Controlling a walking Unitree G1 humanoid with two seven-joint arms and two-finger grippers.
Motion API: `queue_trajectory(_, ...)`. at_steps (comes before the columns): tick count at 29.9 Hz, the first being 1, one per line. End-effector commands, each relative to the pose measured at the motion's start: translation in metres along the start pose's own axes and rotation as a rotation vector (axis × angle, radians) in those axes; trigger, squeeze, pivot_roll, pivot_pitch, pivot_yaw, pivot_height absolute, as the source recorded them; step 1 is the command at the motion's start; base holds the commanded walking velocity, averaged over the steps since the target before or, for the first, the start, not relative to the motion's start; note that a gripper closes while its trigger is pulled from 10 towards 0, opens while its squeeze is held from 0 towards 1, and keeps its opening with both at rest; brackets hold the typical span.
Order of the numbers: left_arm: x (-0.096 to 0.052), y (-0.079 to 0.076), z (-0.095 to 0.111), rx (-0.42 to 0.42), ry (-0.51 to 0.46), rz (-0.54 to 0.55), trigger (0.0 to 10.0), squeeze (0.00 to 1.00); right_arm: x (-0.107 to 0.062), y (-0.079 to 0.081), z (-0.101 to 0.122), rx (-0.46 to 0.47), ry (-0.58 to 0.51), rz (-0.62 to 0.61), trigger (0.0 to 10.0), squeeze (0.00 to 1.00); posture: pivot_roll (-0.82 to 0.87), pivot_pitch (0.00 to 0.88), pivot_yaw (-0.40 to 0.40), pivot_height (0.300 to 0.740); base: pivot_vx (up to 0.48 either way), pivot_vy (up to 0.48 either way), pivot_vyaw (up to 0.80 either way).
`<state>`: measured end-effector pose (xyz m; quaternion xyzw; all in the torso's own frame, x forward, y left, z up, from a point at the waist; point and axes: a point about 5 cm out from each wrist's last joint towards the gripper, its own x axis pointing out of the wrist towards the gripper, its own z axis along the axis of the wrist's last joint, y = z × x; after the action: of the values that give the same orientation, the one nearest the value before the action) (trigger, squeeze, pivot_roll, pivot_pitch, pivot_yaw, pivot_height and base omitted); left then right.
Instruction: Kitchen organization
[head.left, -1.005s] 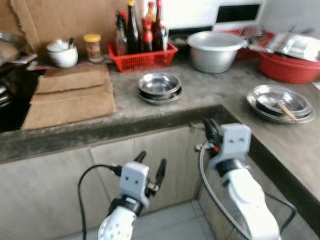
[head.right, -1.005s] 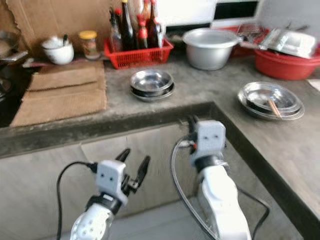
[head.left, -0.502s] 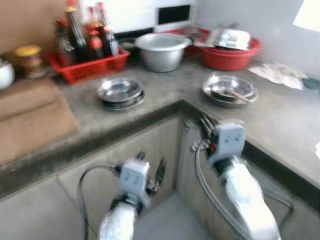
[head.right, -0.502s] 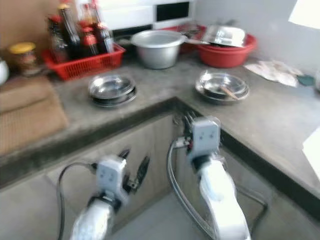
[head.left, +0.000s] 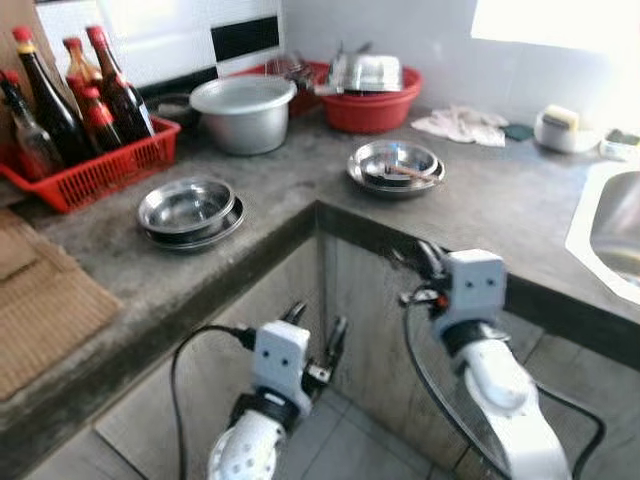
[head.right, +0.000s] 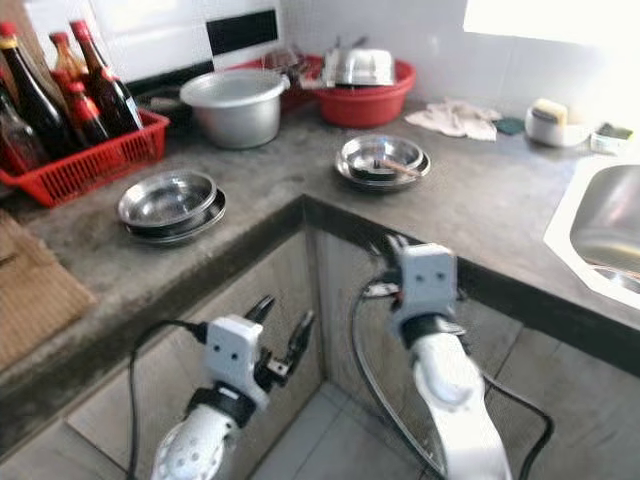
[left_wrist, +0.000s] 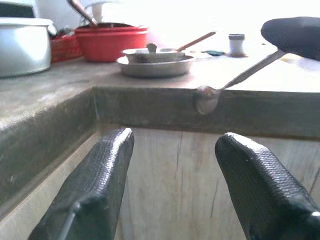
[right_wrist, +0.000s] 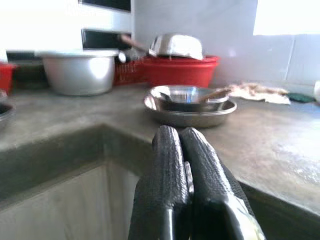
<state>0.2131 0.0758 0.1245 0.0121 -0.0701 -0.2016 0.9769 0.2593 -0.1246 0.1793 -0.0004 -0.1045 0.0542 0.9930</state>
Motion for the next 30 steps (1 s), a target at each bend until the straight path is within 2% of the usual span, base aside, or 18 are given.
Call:
queue_trajectory(1, -0.0022, 0.004, -0.0014, 0.012, 0.013, 0.008, 10.0, 0.0, 0.0005, 0.0069, 0.0062, 0.009, -0.026, 0.024, 10.0, 0.0, 0.0, 0.033, 0.01, 0.74, 0.0, 0.304, -0.77)
queue_trajectory(6, -0.0025, 0.0042, -0.0029, 0.011, 0.022, 0.009, 10.0, 0.0, 0.0003, 0.0077, 0.0068, 0.007, -0.031, 0.024, 10.0, 0.0, 0.0, 0.025, 0.011, 0.74, 0.0, 0.297, -0.77)
queue_trajectory(14, -0.0015, 0.0018, -0.0053, 0.032, 0.037, -0.011, 10.0, 0.0, 0.0006, 0.0069, 0.0077, -0.007, -0.036, 0.021, 10.0, 0.0, 0.0, 0.022, 0.011, 0.74, 0.0, 0.0, -0.77)
queue_trajectory(30, -0.0018, 0.0004, -0.0069, 0.038, 0.055, -0.023, 10.0, 0.0, 0.0032, 0.0088, 0.0133, -0.019, -0.061, 0.021, 10.0, 0.0, 0.0, 0.029, 0.012, 0.74, 0.0, -0.429, -0.77)
